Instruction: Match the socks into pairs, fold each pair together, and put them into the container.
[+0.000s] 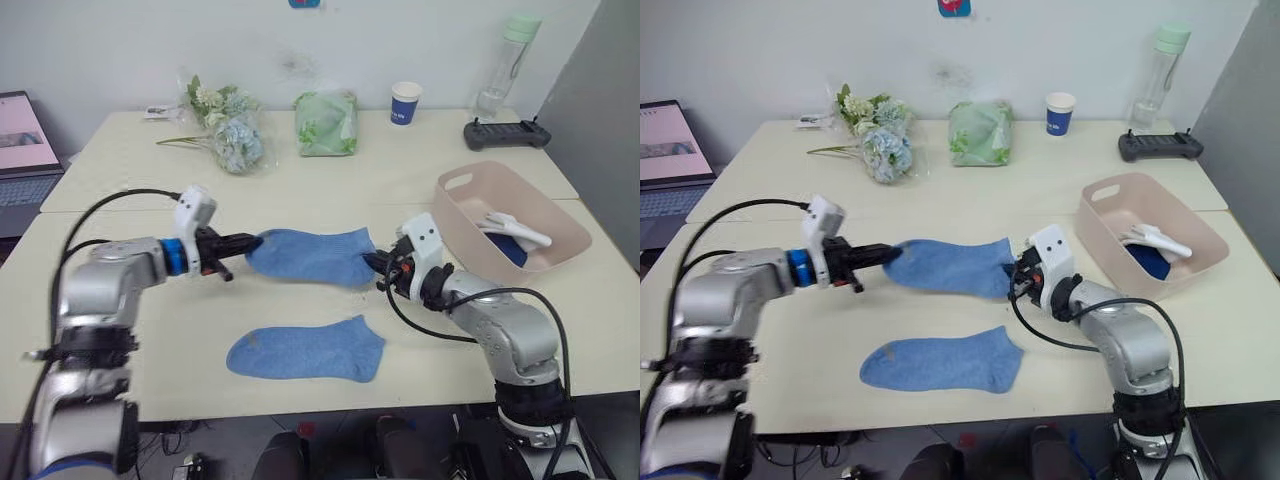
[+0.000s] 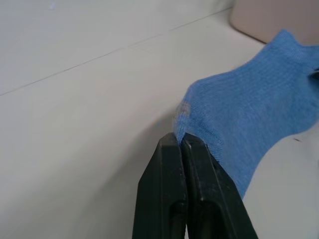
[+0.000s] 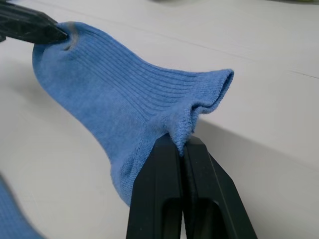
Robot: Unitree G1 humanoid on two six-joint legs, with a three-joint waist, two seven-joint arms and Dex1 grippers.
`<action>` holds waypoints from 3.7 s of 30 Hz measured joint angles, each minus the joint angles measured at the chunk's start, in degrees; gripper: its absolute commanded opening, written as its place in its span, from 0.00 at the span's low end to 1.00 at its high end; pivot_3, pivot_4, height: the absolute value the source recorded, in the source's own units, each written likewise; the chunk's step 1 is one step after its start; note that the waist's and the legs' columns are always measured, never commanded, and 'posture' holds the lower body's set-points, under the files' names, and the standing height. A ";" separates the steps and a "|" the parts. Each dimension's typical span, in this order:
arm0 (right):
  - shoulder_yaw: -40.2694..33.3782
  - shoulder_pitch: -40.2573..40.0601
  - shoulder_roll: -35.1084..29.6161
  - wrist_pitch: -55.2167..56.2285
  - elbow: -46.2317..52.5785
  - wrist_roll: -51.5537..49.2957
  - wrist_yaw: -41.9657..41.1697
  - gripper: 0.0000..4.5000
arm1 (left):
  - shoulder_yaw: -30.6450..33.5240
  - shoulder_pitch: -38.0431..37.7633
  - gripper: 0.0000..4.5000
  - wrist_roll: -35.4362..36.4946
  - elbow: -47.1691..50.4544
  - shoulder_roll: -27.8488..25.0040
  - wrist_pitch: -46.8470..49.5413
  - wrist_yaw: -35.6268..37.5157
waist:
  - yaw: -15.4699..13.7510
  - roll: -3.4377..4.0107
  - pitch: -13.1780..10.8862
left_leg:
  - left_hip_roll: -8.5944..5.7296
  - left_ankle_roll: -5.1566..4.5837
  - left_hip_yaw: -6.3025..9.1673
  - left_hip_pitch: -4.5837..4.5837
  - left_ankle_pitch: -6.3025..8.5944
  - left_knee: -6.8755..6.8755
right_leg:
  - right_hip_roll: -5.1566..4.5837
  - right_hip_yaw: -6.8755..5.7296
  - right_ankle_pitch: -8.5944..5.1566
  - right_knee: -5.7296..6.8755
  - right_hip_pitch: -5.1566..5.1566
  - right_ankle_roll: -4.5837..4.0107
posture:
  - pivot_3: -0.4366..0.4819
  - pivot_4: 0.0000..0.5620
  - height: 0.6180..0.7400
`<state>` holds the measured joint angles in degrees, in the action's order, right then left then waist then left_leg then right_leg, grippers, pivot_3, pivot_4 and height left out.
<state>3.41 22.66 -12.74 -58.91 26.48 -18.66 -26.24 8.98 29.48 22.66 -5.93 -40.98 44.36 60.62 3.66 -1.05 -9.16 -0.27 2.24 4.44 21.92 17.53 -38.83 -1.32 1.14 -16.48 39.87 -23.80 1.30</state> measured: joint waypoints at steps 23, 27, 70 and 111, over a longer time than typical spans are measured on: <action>-1.03 -16.93 -12.45 -17.90 20.34 -18.24 2.12 0.01 | 5.38 -31.32 0.00 13.01 23.81 -1.50 8.90 -7.60 | -1.78 0.05 -0.03 | -0.02 -0.01 0.12 -0.29 0.01 0.09 | 0.00 -0.18 -0.01 -0.54 0.55 0.00 | 0.48 0.27 1.00; 0.71 -17.76 -13.76 -16.08 18.96 -17.02 2.81 0.01 | 2.40 -31.96 0.00 10.93 21.81 -2.06 6.90 -7.65 | -1.77 0.05 -0.03 | -0.03 -0.02 0.12 -0.28 0.01 0.10 | 0.01 -0.18 -0.01 -0.56 0.55 0.00 | 0.48 0.27 1.00; 24.44 -13.48 -19.68 8.51 8.14 -2.56 -5.01 0.01 | -17.27 -26.15 0.00 0.48 25.66 -7.44 -8.85 -3.70 | -1.91 0.05 0.05 | -0.04 -0.05 0.11 -0.26 0.04 0.11 | 0.00 -0.18 0.00 -0.81 0.65 -0.01 | 0.48 0.27 1.00; 6.66 -32.58 -11.13 20.10 12.22 -2.91 0.32 0.52 | -15.51 -31.82 0.00 -3.37 23.24 -3.71 -22.21 -6.33 | -1.97 0.21 0.10 | 0.00 -0.05 0.03 -1.37 0.03 0.80 | 0.01 -0.14 -0.12 -1.02 1.56 -0.06 | 0.48 0.27 1.00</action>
<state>10.07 -9.92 -23.87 -38.81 38.70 -21.58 -25.91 -6.53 -2.33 19.29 17.31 -44.68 22.16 54.29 1.69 -0.85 -9.06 -0.26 2.19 4.47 20.55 17.57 -38.03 -1.31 1.00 -16.60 38.85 -22.24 1.24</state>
